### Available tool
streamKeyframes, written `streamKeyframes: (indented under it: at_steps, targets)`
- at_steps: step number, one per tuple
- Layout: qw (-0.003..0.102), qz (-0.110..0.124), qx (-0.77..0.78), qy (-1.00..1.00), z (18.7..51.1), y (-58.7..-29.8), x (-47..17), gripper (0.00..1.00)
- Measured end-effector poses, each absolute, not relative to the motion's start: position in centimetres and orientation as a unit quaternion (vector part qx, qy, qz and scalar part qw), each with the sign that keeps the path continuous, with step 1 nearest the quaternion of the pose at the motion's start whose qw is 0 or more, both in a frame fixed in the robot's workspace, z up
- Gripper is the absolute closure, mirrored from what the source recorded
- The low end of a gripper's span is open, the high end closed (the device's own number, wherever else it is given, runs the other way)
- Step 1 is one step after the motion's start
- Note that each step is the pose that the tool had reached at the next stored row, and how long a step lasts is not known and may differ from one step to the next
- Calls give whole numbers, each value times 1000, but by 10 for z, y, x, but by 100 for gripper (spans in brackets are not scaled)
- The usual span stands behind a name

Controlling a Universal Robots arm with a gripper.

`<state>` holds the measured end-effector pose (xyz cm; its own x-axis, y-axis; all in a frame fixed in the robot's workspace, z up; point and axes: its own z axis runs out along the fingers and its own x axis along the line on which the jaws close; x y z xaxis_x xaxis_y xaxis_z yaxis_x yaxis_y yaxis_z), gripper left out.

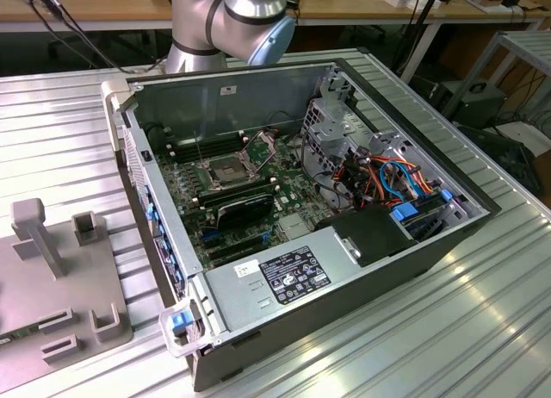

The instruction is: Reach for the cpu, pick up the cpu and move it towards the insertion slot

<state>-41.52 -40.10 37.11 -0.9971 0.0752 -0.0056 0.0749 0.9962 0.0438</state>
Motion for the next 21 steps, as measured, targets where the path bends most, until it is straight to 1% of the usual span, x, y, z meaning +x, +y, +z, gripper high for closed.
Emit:
streamKeyframes:
  at_steps: [14,21]
  targets:
    - [4,22,38,999,368,-404,-447,89]
    - [4,22,38,999,360,-434,-471,89]
